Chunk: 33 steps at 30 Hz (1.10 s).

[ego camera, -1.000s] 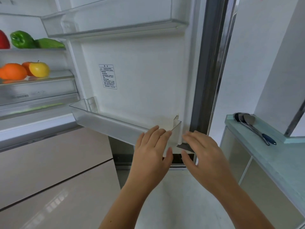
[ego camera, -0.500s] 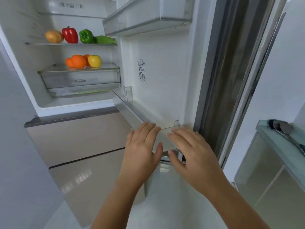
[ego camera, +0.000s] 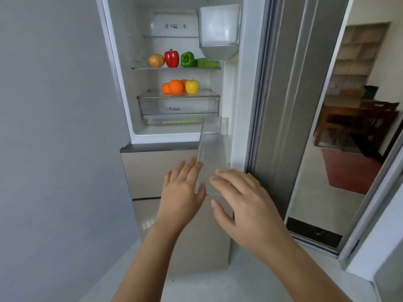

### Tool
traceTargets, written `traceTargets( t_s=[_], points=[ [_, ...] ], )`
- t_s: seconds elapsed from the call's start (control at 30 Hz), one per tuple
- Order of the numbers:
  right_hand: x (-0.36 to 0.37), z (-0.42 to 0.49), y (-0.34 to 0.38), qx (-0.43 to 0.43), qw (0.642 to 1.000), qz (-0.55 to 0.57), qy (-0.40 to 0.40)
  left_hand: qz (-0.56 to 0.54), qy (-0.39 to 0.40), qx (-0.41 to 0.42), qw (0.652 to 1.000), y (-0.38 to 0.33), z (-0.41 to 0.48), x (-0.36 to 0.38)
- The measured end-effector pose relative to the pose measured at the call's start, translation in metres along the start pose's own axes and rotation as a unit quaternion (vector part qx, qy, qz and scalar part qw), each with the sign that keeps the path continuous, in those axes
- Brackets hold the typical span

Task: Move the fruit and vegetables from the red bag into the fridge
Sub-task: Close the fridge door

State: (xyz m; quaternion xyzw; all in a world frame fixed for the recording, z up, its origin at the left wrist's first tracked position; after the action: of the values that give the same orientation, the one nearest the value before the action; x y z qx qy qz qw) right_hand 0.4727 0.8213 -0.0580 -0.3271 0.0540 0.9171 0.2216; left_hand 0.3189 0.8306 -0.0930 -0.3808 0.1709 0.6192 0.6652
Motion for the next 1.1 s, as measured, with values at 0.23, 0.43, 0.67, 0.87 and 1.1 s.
traceTargets(
  t_s=[0.23,0.43,0.67,0.87,1.1],
  points=[
    [0.012,0.022,0.027,-0.019,0.999,0.037,-0.011,0.016,-0.008,-0.102,0.995,0.042,-0.007,-0.025],
    [0.019,0.032,0.036,-0.049,0.996,0.064,-0.025,-0.002,-0.124,-0.06,0.99,0.041,-0.032,-0.074],
    [0.043,0.041,0.03,-0.027,0.996,0.075,-0.03,0.005,-0.182,0.002,0.983,0.039,-0.044,-0.103],
    [0.086,0.055,0.01,0.013,0.998,0.066,0.005,0.028,-0.17,0.024,0.985,0.044,-0.041,-0.092],
    [0.147,0.084,-0.017,0.015,0.997,0.072,0.037,0.05,-0.14,0.03,0.988,0.068,-0.008,-0.052]
  ],
)
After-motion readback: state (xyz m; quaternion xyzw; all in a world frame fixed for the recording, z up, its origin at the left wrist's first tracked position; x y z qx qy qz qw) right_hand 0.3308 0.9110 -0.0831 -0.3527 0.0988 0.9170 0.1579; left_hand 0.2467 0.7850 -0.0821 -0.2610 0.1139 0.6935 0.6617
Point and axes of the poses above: each hand's wrist, its own z-axis towards the middle knuckle, its own x-axis out of the palm, y = z × x, the point moved 3 cm from there along z, towards the middle knuckle, and after that the axes turned 6 degrees about -x, right-handed, at the moved point
